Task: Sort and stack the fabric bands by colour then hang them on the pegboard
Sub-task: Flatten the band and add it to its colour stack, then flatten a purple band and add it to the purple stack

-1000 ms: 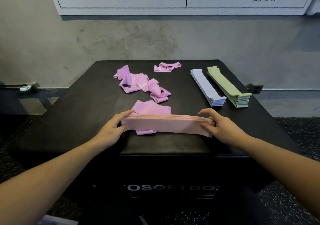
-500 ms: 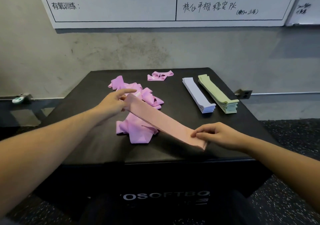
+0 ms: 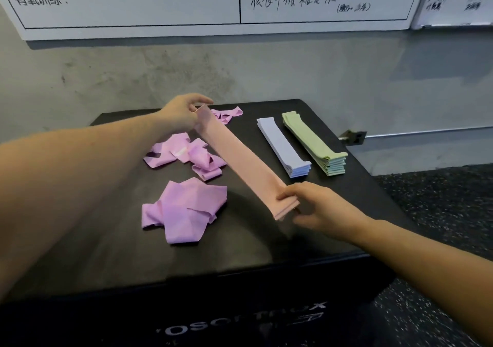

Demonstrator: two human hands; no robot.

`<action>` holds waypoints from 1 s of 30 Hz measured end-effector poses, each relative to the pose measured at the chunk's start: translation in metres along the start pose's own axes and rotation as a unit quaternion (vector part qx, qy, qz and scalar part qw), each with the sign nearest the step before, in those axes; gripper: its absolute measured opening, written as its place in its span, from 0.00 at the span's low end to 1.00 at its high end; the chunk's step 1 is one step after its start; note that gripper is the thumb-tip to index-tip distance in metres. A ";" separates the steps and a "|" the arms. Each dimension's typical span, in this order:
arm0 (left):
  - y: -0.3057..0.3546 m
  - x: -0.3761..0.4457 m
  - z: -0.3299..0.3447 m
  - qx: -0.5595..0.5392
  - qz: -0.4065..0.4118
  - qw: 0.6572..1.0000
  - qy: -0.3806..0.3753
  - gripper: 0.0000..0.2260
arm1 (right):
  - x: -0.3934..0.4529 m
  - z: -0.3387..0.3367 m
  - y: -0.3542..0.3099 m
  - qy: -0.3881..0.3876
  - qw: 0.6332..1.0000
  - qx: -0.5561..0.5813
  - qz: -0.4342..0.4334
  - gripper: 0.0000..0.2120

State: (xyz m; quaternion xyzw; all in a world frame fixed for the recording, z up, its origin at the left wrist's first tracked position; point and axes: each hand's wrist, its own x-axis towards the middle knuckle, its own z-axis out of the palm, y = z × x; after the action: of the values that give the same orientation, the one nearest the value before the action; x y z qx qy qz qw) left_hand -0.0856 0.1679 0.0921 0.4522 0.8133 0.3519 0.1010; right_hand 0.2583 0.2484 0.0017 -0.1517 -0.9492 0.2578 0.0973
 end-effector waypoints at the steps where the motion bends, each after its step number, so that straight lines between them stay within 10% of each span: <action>1: 0.001 0.009 0.004 0.008 0.007 1.000 0.001 0.20 | 0.004 0.001 0.005 0.003 1.000 -0.006 -0.007 0.22; 9: 0.006 0.079 0.041 0.064 0.022 0.998 0.001 0.18 | 0.056 0.000 0.047 0.124 0.952 -0.224 -0.170 0.15; 30: -0.023 0.219 0.160 -0.021 -0.043 0.999 -0.005 0.08 | 0.156 -0.001 0.088 -0.068 0.952 -0.262 -0.141 0.12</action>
State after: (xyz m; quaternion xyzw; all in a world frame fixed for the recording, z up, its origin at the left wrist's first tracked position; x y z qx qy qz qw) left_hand -0.1485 0.4137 -0.0065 0.4164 0.8239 0.3620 0.1295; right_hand 0.1336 0.3740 -0.0265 -0.0186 -0.9995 -0.0069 0.0244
